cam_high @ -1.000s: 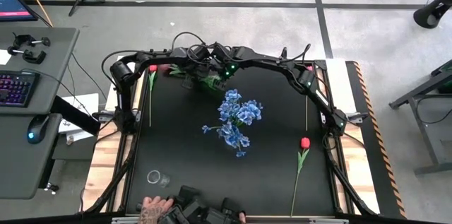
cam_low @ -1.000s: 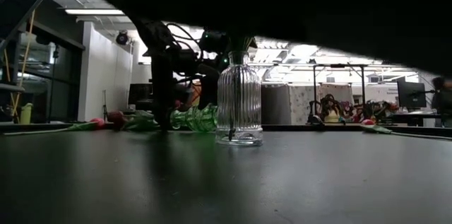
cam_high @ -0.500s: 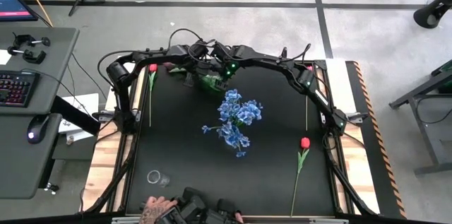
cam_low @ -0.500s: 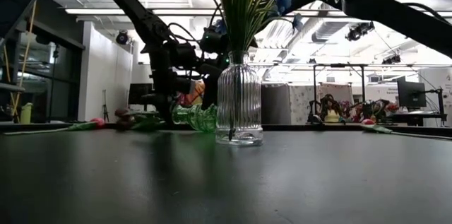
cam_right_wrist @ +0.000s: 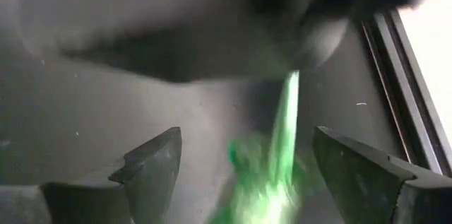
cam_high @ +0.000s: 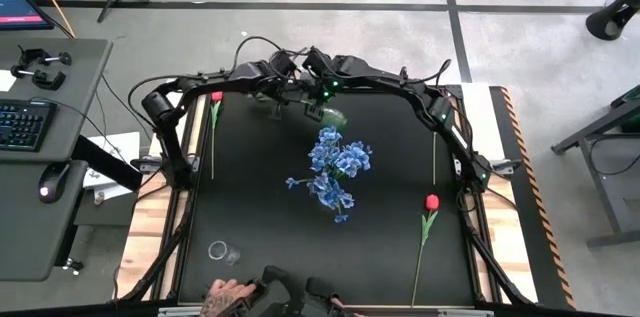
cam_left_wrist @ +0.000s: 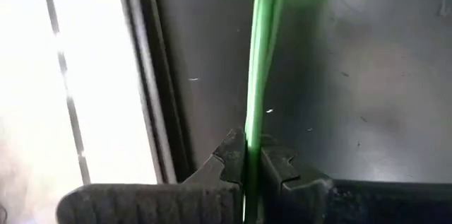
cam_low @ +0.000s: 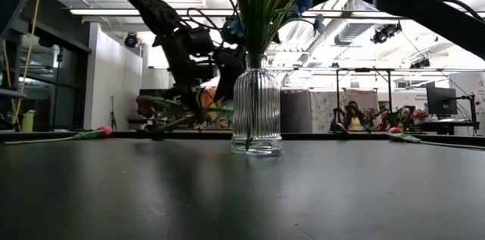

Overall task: Sort flowers into vase by color
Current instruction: Adjust the green vase on the table

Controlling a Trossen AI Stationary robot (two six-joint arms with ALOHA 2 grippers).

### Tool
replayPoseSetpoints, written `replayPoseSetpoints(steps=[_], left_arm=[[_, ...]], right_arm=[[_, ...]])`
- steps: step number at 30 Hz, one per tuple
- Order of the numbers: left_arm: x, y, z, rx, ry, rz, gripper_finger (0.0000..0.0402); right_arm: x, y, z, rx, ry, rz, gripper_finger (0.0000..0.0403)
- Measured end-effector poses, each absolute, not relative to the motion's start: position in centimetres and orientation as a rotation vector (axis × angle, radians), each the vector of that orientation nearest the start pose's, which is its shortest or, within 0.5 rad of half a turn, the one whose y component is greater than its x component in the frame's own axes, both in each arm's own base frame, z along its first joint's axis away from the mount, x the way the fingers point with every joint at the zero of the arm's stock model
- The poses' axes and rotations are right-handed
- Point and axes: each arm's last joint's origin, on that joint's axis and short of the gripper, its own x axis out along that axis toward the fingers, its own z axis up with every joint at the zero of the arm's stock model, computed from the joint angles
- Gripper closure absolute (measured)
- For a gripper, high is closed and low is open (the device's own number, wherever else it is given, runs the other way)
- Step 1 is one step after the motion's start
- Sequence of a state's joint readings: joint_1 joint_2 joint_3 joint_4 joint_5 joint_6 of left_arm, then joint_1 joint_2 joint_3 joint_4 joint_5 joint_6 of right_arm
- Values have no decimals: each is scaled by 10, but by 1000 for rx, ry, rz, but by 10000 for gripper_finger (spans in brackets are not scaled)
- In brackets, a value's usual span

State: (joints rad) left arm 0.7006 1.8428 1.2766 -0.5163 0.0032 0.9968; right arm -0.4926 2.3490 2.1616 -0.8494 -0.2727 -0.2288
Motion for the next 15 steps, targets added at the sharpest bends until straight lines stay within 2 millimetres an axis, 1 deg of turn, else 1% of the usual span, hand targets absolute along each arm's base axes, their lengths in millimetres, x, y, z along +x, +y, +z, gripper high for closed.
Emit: replayPoseSetpoints(steps=[3,6,11,15], left_arm=[[288,240,196,499,1200,68,401],[289,239,196,503,1198,67,401],[289,239,194,502,1206,68,401],[291,240,193,495,1197,72,401]], right_arm=[[448,-232,227,181,962,-76,97],[448,-231,228,183,963,-71,97],[442,-234,229,189,990,-69,96],[433,-239,227,216,1043,-62,96]])
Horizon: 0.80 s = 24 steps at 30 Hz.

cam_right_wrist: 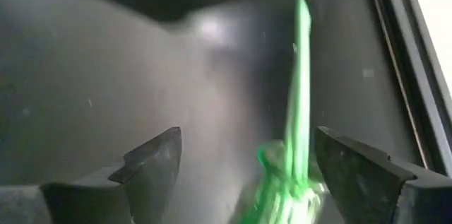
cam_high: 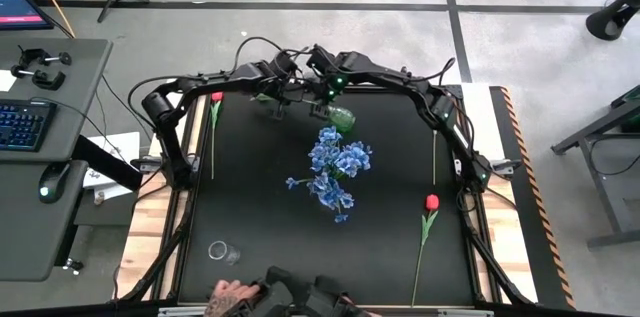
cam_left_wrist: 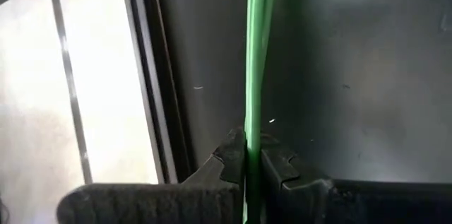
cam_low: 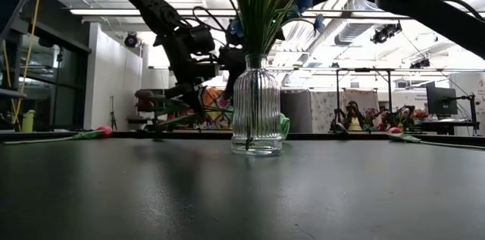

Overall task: Sort flowers into vase by color
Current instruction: Adjust the green vase on the table

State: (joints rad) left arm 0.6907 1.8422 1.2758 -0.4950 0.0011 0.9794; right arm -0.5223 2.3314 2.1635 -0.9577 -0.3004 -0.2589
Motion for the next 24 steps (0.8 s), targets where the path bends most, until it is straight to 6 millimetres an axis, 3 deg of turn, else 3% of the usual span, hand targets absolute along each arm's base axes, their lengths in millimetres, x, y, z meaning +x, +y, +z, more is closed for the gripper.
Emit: replayPoseSetpoints(steps=[11,18,24], left_arm=[[304,238,172,489,1188,37,401],[313,233,161,496,1191,12,401],[315,231,158,490,1185,11,401]], right_arm=[[410,-258,221,270,1150,-88,96],[408,-239,194,285,1251,6,96],[414,-240,185,336,1207,-77,99]])
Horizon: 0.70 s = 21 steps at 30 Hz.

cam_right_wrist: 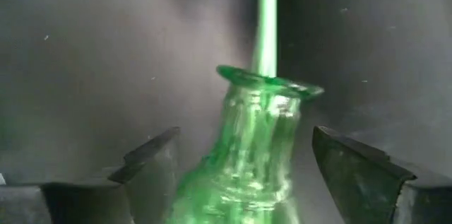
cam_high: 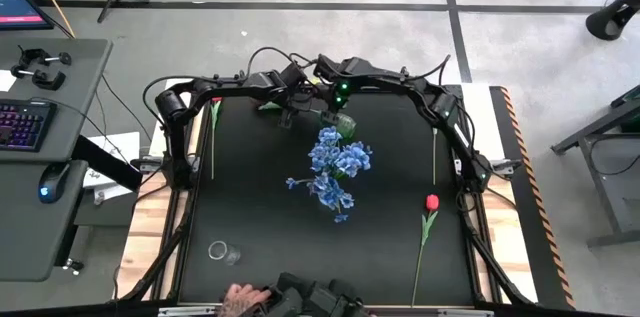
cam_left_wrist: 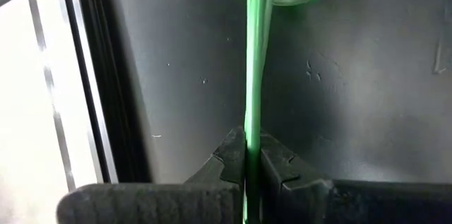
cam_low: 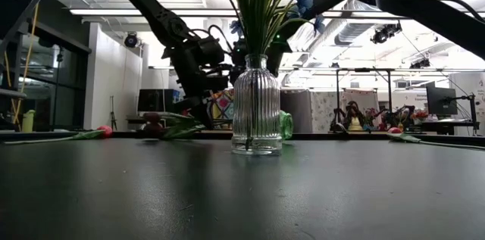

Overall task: Sort flowers into vase by color
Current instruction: Adjust the green vase on the table

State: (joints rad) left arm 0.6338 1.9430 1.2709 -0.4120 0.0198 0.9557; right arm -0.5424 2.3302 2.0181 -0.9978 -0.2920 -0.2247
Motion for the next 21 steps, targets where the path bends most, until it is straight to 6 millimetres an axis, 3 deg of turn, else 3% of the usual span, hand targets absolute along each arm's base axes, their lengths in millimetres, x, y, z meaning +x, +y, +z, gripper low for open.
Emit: replayPoseSetpoints(steps=[4,12,18,21], left_arm=[[316,230,158,476,1170,8,401],[316,229,159,475,1150,-17,401],[317,229,159,478,1138,-19,401],[318,229,159,475,1135,-15,401]], right_arm=[[414,-241,185,324,1201,-94,135],[416,-241,185,362,1179,-95,261],[417,-241,186,379,1151,-77,302],[418,-242,186,376,1142,-77,349]])
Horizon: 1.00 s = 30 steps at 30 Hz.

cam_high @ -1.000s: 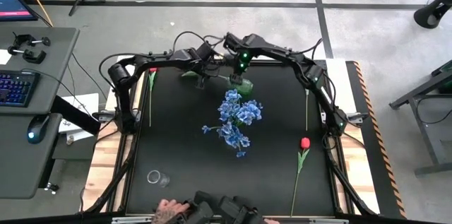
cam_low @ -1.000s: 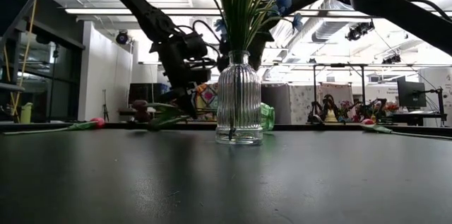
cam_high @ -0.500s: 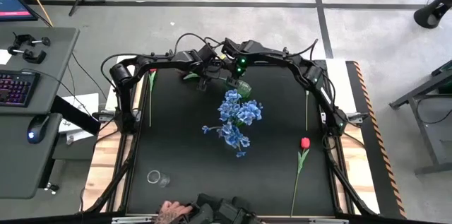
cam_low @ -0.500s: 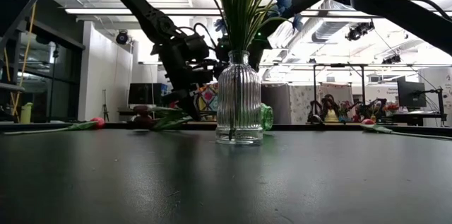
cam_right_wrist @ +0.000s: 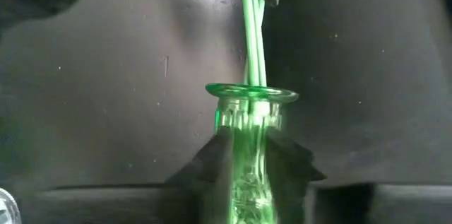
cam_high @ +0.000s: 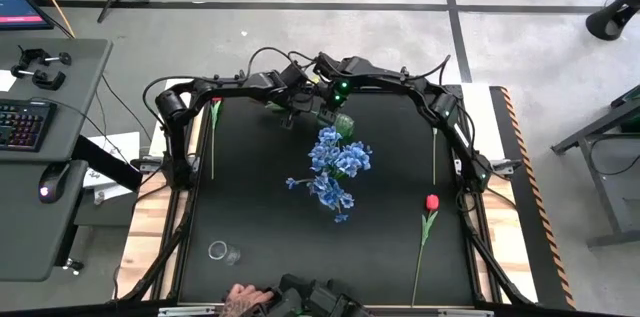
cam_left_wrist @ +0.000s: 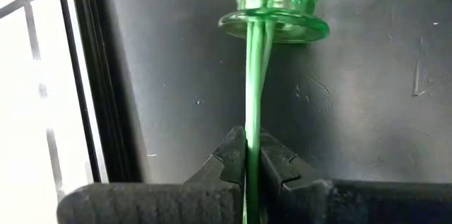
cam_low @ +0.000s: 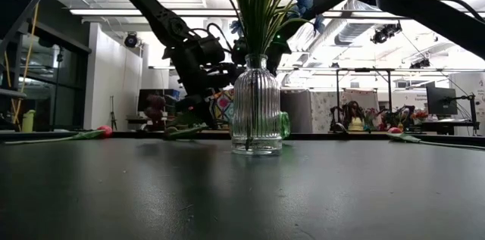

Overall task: Sort flowers into vase by color
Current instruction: Adjust the green vase on the table

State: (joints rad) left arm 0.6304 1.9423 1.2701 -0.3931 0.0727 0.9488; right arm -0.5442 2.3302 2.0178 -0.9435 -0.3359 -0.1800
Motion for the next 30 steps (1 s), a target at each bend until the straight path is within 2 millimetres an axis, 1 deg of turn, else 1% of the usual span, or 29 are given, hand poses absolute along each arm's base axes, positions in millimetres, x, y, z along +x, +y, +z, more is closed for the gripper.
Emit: replayPoseSetpoints(steps=[2,3,5,9,13,17,20,22,24,27,29,30], left_arm=[[318,229,159,469,1137,-13,401],[318,228,159,465,1137,-12,401],[318,228,159,461,1137,-10,401],[318,228,159,465,1138,-13,401],[318,228,159,465,1140,-12,401],[318,228,159,470,1142,-16,401],[319,228,160,476,1132,-10,401],[319,229,161,481,1124,4,401],[321,229,164,488,1105,8,401],[319,231,160,465,1116,17,401],[319,232,161,463,1108,24,401],[319,233,162,464,1101,29,401]], right_arm=[[418,-242,186,380,1140,-70,386],[418,-241,186,383,1140,-68,394],[418,-241,186,396,1143,-71,383],[416,-239,186,448,1164,-76,330],[417,-239,186,463,1141,-53,260],[416,-239,190,411,1142,-9,184],[409,-245,205,372,1125,26,146],[401,-252,221,355,1091,-2,136],[391,-262,235,358,1056,-31,135],[373,-272,258,364,997,-64,143],[366,-270,262,399,974,-29,149],[366,-267,260,411,976,-4,152]])
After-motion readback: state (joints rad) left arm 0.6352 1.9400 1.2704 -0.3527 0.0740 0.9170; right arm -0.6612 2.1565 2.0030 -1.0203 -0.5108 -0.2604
